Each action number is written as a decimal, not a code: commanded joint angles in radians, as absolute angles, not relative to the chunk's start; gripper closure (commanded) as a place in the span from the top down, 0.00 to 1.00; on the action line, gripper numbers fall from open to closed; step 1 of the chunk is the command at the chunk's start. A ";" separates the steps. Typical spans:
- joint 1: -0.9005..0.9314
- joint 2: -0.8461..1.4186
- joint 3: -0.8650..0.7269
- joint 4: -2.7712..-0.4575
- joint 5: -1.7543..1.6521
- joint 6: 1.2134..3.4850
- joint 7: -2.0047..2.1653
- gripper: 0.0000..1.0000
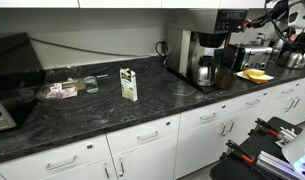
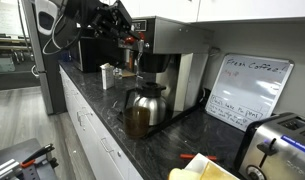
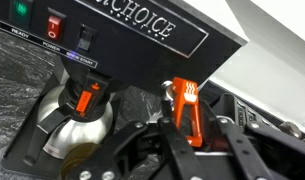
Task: Use the coffee machine to put some water in the cup
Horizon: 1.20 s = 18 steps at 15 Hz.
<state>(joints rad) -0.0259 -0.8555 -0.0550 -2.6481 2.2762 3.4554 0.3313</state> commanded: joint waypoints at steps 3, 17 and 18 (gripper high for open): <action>-0.046 -0.869 -0.029 -2.624 2.274 3.455 0.321 0.07; -0.044 -0.877 -0.027 -2.642 2.294 3.455 0.333 0.07; -0.046 -0.876 -0.025 -2.646 2.298 3.455 0.336 0.07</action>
<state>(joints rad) -0.0267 -0.8697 -0.0427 -2.6462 2.2771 3.4553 0.3320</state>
